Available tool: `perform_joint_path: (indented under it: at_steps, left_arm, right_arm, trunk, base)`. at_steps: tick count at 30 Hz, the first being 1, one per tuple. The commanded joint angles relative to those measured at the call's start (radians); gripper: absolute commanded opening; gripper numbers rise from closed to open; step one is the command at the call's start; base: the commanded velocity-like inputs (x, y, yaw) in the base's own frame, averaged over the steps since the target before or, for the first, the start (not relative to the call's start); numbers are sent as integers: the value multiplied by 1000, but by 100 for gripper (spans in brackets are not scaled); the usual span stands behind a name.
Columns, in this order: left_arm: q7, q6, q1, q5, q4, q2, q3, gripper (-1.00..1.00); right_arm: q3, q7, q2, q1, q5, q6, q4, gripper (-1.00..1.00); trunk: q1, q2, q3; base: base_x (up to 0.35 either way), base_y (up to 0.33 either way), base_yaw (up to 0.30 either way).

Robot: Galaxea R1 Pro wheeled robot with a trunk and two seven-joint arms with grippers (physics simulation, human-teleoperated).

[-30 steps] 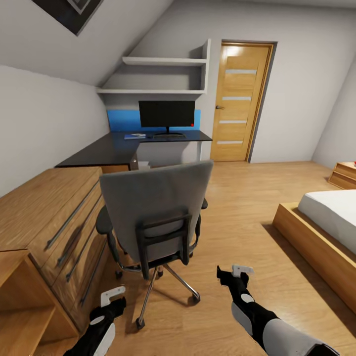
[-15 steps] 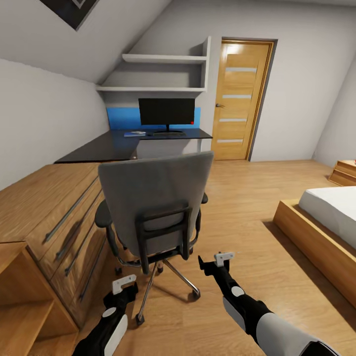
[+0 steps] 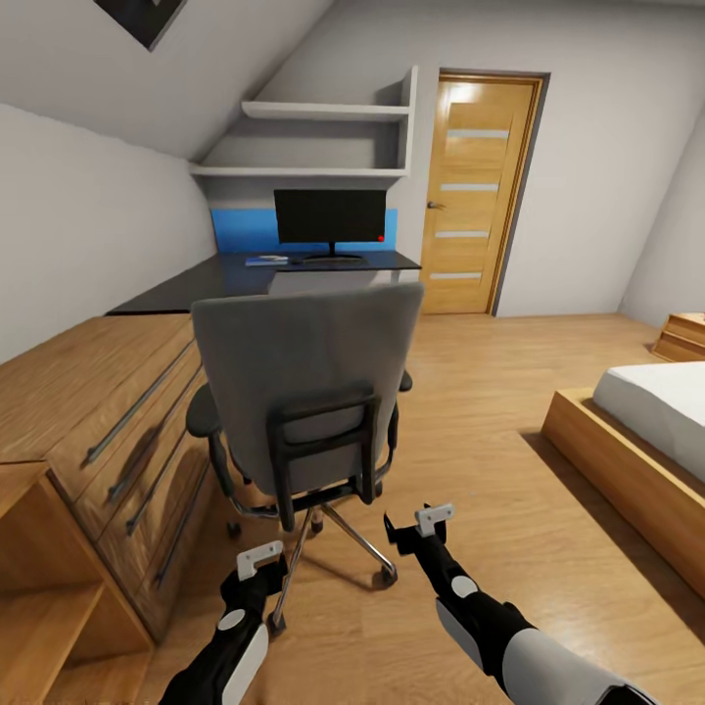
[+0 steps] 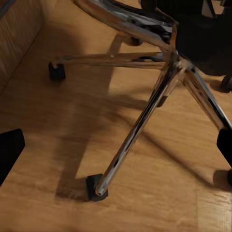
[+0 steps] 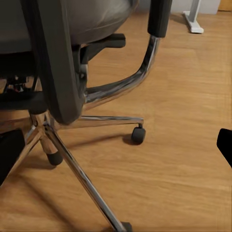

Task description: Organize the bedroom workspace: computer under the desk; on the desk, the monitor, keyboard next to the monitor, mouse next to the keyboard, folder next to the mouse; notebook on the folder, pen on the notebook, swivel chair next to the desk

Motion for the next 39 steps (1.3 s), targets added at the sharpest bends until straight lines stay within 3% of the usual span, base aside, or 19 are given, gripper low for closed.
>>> perform_joint_path:
  at_steps: [1, 8, 12, 16, 20, 22, 24, 25, 28, 39]
  left_arm:
    - [7, -5, -1, 11, 1, 1, -10, 100]
    - [8, -6, -1, 12, 0, 0, -50, 100]
    - [7, -7, -1, 13, -3, 0, -53, 100]
    - [7, -7, -1, 14, -23, 1, -53, 100]
    - [7, -1, -1, 13, -104, 1, -54, 100]
    - [72, 105, -1, 17, -179, 1, -55, 100]
    - [104, 158, -1, 19, -215, 1, -54, 100]
    - [138, 218, -1, 21, -257, 1, -52, 100]
    - [158, 243, -1, 20, -279, 1, -52, 100]
    - [167, 237, -1, 20, -284, 6, -50, 100]
  right_arm:
    - [8, -4, 0, -1, -8, -4, 1, 100]
    - [10, -3, 1, 4, -8, -4, 0, 100]
    - [10, -2, 1, 5, -8, -4, 1, 100]
    - [18, -3, 4, 6, -2, -4, -3, 100]
    - [23, -6, 54, 6, 21, 7, -11, 100]
    - [21, -10, 77, 2, 31, 69, -25, 100]
    - [18, -11, 82, 0, 34, 95, -42, 100]
    - [14, -12, 86, -1, 36, 122, -74, 100]
    - [11, -12, 86, -2, 38, 135, -90, 100]
    - [14, -13, 71, -2, 37, 134, -93, 100]
  trunk:
    - [4, -8, -4]
    - [31, -57, -26]
    - [46, -85, -39]
    - [46, -85, -39]
    - [46, -85, -39]
    - [46, -85, -39]
    - [46, -85, -39]
    - [46, -85, -39]
    - [46, -85, -39]
    - [46, -85, -39]
  base:
    - [0, 0, 0]
    - [0, 0, 0]
    - [0, 0, 0]
    - [0, 0, 0]
    - [0, 0, 0]
    - [0, 0, 0]
    - [0, 0, 0]
    - [0, 0, 0]
    - [0, 0, 0]
    - [0, 0, 0]
